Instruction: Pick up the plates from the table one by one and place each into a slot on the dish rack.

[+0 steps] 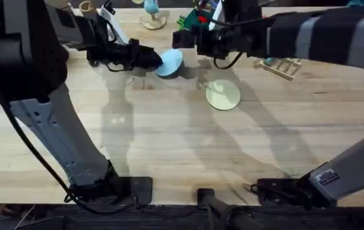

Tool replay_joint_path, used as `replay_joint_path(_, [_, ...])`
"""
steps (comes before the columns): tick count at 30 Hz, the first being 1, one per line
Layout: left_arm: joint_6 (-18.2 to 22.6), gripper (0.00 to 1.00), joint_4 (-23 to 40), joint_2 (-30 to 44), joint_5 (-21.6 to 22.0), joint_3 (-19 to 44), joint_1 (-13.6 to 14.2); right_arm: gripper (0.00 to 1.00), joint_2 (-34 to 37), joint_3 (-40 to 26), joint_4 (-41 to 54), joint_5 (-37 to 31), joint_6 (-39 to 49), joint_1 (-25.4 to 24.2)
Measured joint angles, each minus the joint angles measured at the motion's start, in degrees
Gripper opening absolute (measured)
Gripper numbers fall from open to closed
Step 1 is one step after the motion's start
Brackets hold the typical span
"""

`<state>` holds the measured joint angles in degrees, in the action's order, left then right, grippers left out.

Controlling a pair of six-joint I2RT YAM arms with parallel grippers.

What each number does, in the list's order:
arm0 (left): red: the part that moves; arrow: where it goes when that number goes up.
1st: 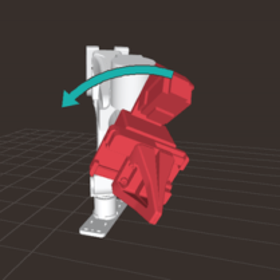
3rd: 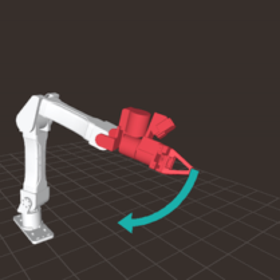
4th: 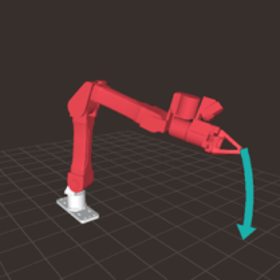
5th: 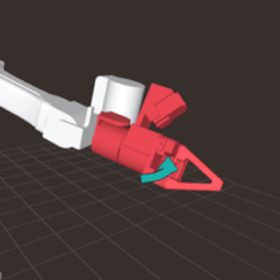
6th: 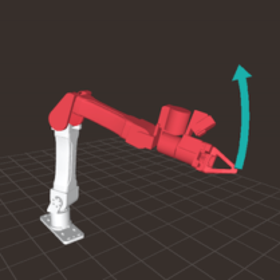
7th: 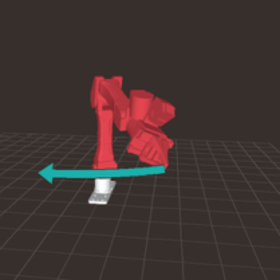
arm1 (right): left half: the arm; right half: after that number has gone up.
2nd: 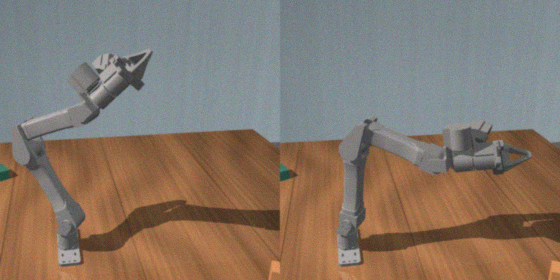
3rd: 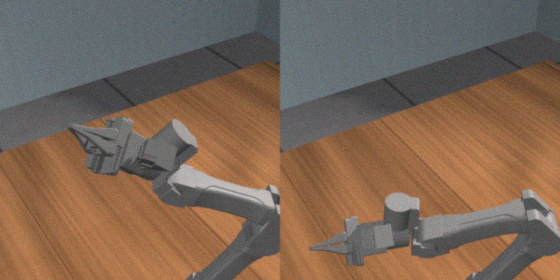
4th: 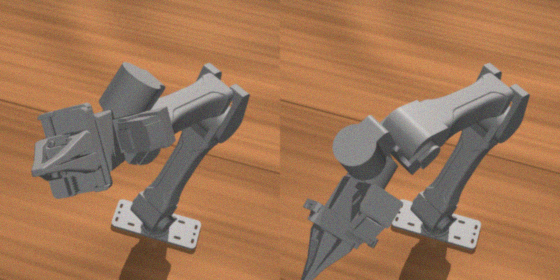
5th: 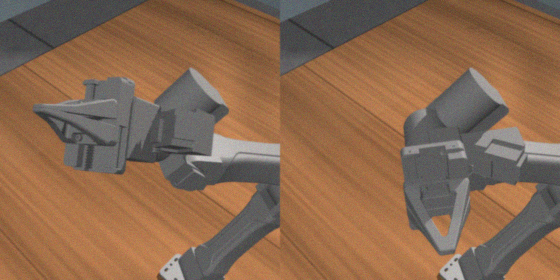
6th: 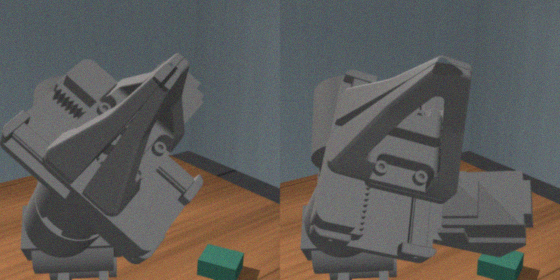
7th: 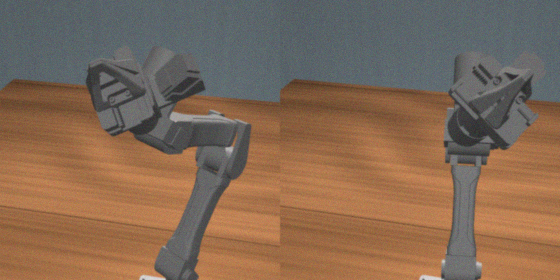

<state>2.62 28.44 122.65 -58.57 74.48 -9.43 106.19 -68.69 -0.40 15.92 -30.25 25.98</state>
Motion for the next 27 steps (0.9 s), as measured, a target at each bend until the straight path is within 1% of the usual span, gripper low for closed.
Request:
replay_joint_path(6, [0.0, 0.041, 0.0, 0.0, 0.0, 0.0, 0.0, 0.927, 4.8, 0.0, -5.0, 0.0, -3.1, 0.0])
replay_joint_path(12, [0.0, 0.041, 0.0, 0.0, 0.0, 0.0, 0.0, 0.872, 7.8, 0.0, -9.1, 0.0, -6.9, 0.9])
replay_joint_path(15, [0.0, 0.041, 0.0, 0.0, 0.0, 0.0, 0.0, 0.798, 8.8, 0.0, -9.8, 0.0, -8.5, 2.1])
replay_joint_path(17, [0.0, 0.04, 0.0, 0.0, 0.0, 0.0, 0.0, 0.681, 9.1, 0.0, -9.8, 0.0, -9.1, 2.7])
replay_joint_path(19, [0.0, 0.04, 0.0, 0.0, 0.0, 0.0, 0.0, 0.536, 9.2, 0.0, -9.8, 0.0, -9.7, 3.2])
replay_joint_path(22, [0.0, 0.04, 0.0, 0.0, 0.0, 0.0, 0.0, 0.23, 9.2, -0.1, -9.8, 0.0, -10.6, 3.6])
replay_joint_path(23, [0.0, 0.04, 0.0, 0.0, 0.0, 0.0, 0.0, 0.141, 9.2, -0.1, -9.8, 0.1, -10.9, 3.6])
replay_joint_path(24, [0.0, 0.041, 0.0, 0.0, 0.0, 0.0, 0.0, 0.074, 9.2, -0.1, -10.0, 0.3, -11.3, 3.6])
replay_joint_path(25, [0.0, 0.041, 0.0, 0.0, 0.0, 0.0, 0.0, 0.044, 9.1, -0.2, -10.3, 0.6, -11.5, 3.6])
replay_joint_path(27, [0.0, 0.041, 0.0, 0.0, -0.1, 0.0, 0.0, 0.034, 9.1, -0.4, -10.3, 0.7, -11.6, 3.5])
